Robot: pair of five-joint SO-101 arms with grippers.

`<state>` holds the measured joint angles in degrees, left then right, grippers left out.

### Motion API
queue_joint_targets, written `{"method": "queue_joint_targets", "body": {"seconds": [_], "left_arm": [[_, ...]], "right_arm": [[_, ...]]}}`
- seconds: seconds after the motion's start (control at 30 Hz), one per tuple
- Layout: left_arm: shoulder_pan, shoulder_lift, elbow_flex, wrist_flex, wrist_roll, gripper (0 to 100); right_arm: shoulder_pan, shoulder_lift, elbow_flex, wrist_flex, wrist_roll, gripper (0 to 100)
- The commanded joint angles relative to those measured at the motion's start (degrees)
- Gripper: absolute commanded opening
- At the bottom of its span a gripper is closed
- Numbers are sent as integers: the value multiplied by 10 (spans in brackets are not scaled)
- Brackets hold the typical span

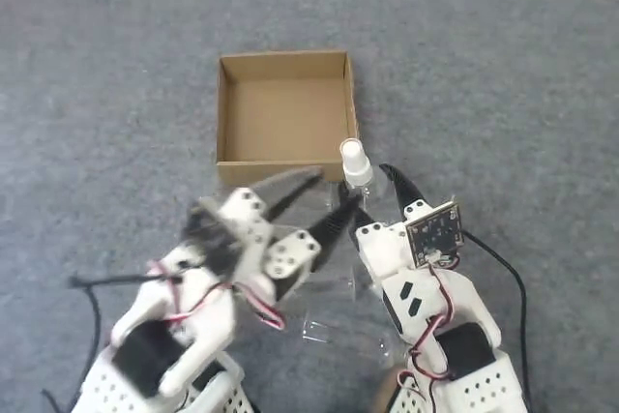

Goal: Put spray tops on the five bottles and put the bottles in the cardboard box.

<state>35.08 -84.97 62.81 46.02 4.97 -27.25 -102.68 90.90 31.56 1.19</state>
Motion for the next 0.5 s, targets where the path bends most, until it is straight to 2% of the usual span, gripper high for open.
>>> {"method": "queue_joint_targets", "body": {"seconds": [0.0,0.17,0.33,0.47], "left_arm": [[-57,-71,-12,0,2,159],[-110,-75,-6,-21,3,159],[-152,-45,45,-115,4,159],[-186,-4,78,-196,45,159]], "right_arm": [[10,-14,-11,-17,4,6],[10,-14,-15,-17,4,6],[5,-14,-18,-18,4,6],[3,-14,-32,-18,4,6]]}}
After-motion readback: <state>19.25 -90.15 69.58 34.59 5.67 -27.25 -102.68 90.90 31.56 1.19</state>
